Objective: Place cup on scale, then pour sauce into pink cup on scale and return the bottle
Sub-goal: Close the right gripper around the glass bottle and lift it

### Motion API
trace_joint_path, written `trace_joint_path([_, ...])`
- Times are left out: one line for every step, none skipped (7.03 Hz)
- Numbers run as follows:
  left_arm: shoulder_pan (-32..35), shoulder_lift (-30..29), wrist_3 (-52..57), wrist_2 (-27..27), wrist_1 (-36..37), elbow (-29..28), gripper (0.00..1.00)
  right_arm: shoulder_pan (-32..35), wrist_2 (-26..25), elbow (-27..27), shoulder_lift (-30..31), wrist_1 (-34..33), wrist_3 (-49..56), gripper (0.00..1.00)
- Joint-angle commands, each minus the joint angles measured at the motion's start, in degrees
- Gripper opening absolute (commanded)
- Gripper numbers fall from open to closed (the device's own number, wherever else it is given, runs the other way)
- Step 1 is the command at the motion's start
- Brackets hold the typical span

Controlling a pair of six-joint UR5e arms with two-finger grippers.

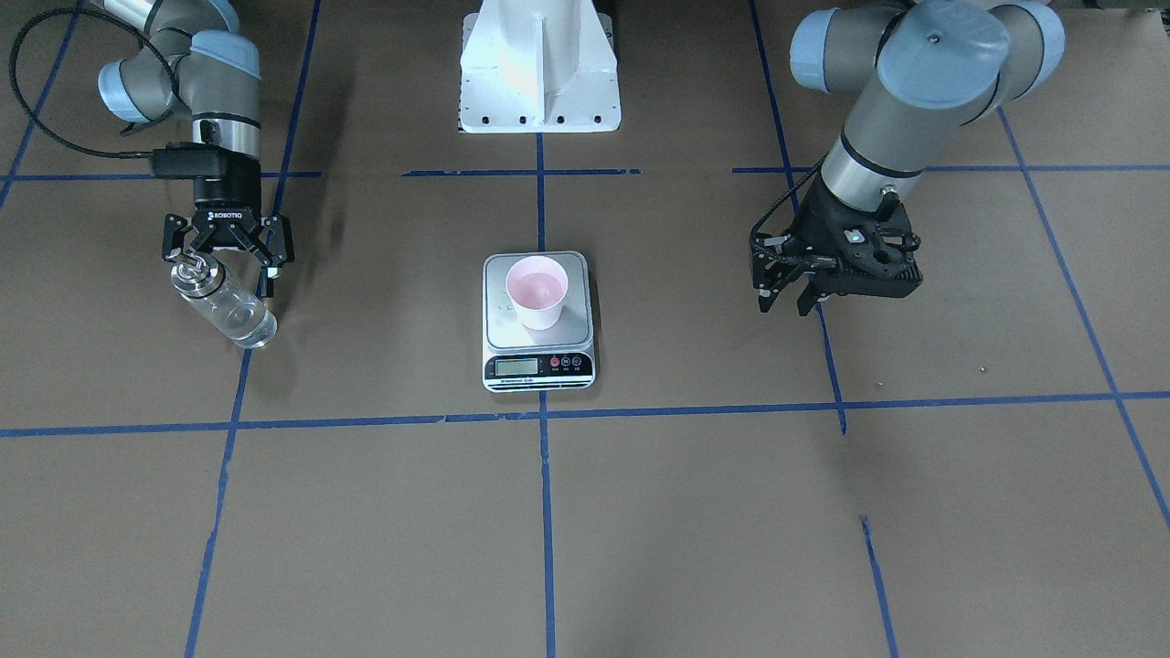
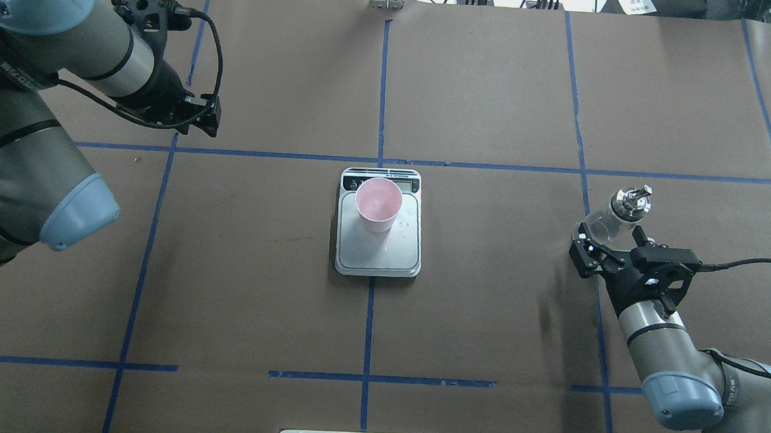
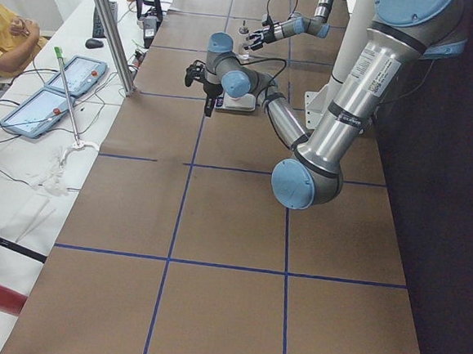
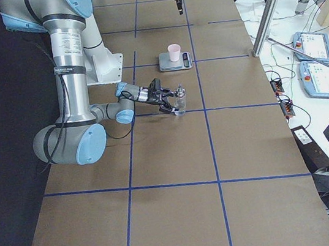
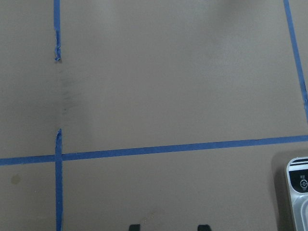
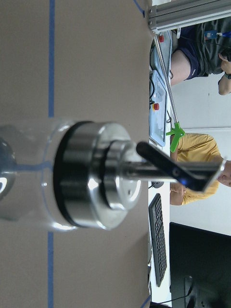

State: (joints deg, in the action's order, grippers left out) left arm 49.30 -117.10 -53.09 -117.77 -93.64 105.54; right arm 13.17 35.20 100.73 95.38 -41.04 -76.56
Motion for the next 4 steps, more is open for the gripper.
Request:
trace_joint_path([0.0,0.03,0.0,0.0,-0.05,0.02,0.51,1.41,0.3,-0.79,-0.36,0.0,0.62,1.0])
trace_joint_path([0.0,0.03,0.0,0.0,0.03,0.11,0.51,2.03,0.65,-1.4,-0.54,0.09,0.88,1.0])
trace_joint_path([0.09,0.03,0.0,0.0,0.03,0.2,0.51,2.3,0.66,-1.5,-0.72,0.09,1.15,1.0])
trace_joint_path([0.0,0.03,0.0,0.0,0.82,0.63,0.51,2.56,0.66,-1.67,-2.02,0.09,1.5,1.0])
